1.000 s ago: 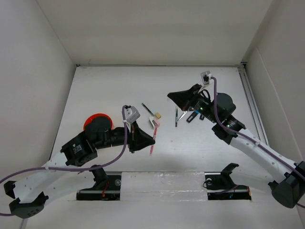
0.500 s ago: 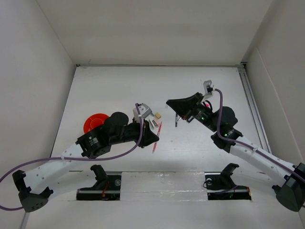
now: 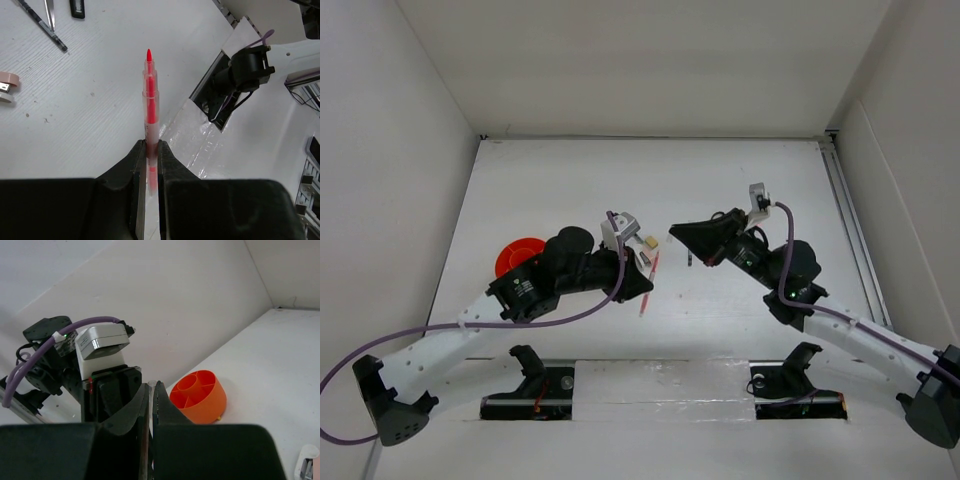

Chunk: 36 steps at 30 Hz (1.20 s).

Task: Sort the stationery into containers
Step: Close the pen cap on the pen.

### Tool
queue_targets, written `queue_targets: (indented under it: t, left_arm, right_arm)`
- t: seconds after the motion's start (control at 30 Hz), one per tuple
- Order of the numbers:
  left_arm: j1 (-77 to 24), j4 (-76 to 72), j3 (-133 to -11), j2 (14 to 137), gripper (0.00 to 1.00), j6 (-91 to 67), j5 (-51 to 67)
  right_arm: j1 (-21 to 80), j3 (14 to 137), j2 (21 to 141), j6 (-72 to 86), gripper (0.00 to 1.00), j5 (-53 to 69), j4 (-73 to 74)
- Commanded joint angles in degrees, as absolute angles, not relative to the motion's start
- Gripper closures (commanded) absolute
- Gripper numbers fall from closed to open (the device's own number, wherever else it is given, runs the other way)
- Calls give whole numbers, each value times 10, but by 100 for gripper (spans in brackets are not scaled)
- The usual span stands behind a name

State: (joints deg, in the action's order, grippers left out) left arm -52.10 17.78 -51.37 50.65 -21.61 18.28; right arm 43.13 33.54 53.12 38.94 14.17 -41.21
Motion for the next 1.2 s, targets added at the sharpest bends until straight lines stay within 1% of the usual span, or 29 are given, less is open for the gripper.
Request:
queue_targets:
  t: [0.0, 0.07, 0.27, 0.5, 0.93, 1.17]
  left_arm:
    - [-512, 150, -515, 507, 100, -209, 215]
    - [-512, 150, -515, 507, 100, -209, 215]
    - [-512, 145, -515, 496, 100, -204, 233]
    - [-512, 145, -510, 496, 100, -204, 247]
    - [-512, 145, -510, 501, 100, -199, 253]
    - [-512, 145, -510, 496, 100, -199, 248]
  right_arm:
    - [437, 330, 516, 395, 100, 153, -465]
    - [443, 323, 516, 395, 100, 153, -465]
    - [448, 300, 543, 410, 100, 160, -531]
    - [448, 294, 560, 415, 100, 160, -548]
    - [454, 294, 560, 415, 100, 171, -555]
    - [454, 294, 549, 410, 100, 165, -531]
